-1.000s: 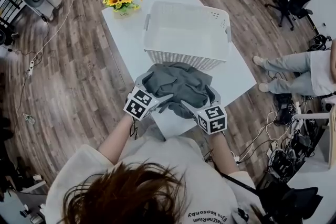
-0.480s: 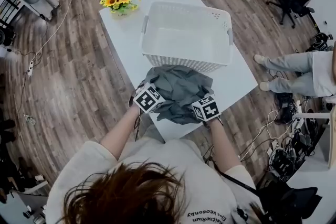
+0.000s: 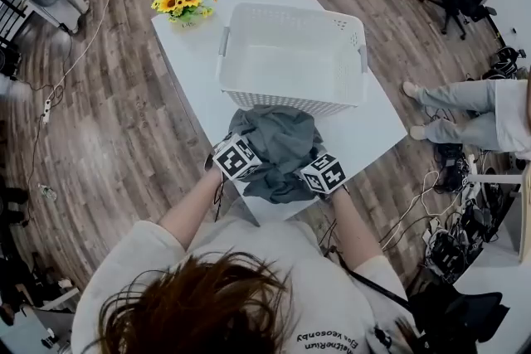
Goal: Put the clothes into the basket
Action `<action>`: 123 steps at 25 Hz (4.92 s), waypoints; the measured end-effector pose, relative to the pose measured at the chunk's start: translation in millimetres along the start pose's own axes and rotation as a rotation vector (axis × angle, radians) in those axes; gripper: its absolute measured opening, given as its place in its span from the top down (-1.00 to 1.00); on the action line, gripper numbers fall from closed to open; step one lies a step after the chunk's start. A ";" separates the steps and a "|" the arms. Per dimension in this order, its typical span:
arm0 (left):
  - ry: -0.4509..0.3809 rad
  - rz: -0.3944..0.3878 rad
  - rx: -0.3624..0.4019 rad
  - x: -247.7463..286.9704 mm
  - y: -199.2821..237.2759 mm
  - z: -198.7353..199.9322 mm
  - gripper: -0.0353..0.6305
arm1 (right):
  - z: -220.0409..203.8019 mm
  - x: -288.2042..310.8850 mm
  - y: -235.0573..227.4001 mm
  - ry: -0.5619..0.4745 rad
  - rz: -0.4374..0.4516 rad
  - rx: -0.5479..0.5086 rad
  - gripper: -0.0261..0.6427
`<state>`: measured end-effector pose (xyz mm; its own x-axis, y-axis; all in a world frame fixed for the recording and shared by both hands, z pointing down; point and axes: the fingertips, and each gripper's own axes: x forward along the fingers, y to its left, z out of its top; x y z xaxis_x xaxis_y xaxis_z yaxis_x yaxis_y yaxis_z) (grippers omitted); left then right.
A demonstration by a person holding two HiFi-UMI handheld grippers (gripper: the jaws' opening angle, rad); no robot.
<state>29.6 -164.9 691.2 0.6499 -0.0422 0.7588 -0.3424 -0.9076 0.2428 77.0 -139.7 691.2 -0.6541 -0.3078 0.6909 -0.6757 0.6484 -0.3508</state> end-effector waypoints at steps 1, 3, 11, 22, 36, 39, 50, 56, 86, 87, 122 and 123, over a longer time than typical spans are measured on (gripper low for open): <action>0.002 -0.007 0.002 -0.2 -0.8 0.0 -0.64 | 0.6 1.0 3.0 -0.001 0.017 0.002 -0.06; -0.002 -0.018 0.006 -0.3 -2.1 1.3 -0.54 | 2.4 1.6 6.0 -0.016 0.029 0.007 0.07; -0.082 -0.012 -0.036 -6.8 -9.0 10.7 -0.10 | 15.4 -6.3 9.6 -0.108 -0.066 -0.047 0.35; -0.232 0.063 -0.002 -65.8 -50.4 50.6 0.00 | 52.3 -70.3 49.0 -0.197 -0.141 -0.212 0.38; -0.449 0.272 0.196 -169.8 -85.4 138.5 0.00 | 144.6 -169.8 96.7 -0.394 -0.278 -0.468 0.38; -0.485 0.309 0.228 -181.0 -80.0 155.8 0.01 | 165.6 -183.0 93.9 -0.423 -0.311 -0.526 0.38; -0.602 0.442 0.345 -238.5 -54.4 233.5 0.01 | 252.8 -228.0 85.1 -0.523 -0.400 -0.695 0.38; -0.681 0.516 0.423 -279.9 -37.0 281.9 0.01 | 308.3 -250.6 80.6 -0.561 -0.451 -0.795 0.38; -0.434 0.391 0.219 -169.7 106.0 302.0 0.02 | 329.8 -159.2 -77.0 -0.402 -0.333 -0.535 0.38; -0.410 0.369 0.195 -160.3 107.7 294.7 0.02 | 320.7 -151.1 -82.3 -0.375 -0.316 -0.511 0.38; -0.731 0.505 0.159 -254.0 1.1 260.8 0.19 | 290.3 -237.8 31.7 -0.679 -0.386 -0.201 0.17; -0.739 0.525 0.159 -253.9 -3.6 257.0 0.34 | 285.6 -237.4 33.5 -0.693 -0.418 -0.198 0.29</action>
<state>40.2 -258.2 342.4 0.7244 -0.6716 0.1558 -0.6544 -0.7409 -0.1512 112.6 -243.7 335.0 -0.4675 -0.8672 0.1711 -0.8793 0.4761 0.0105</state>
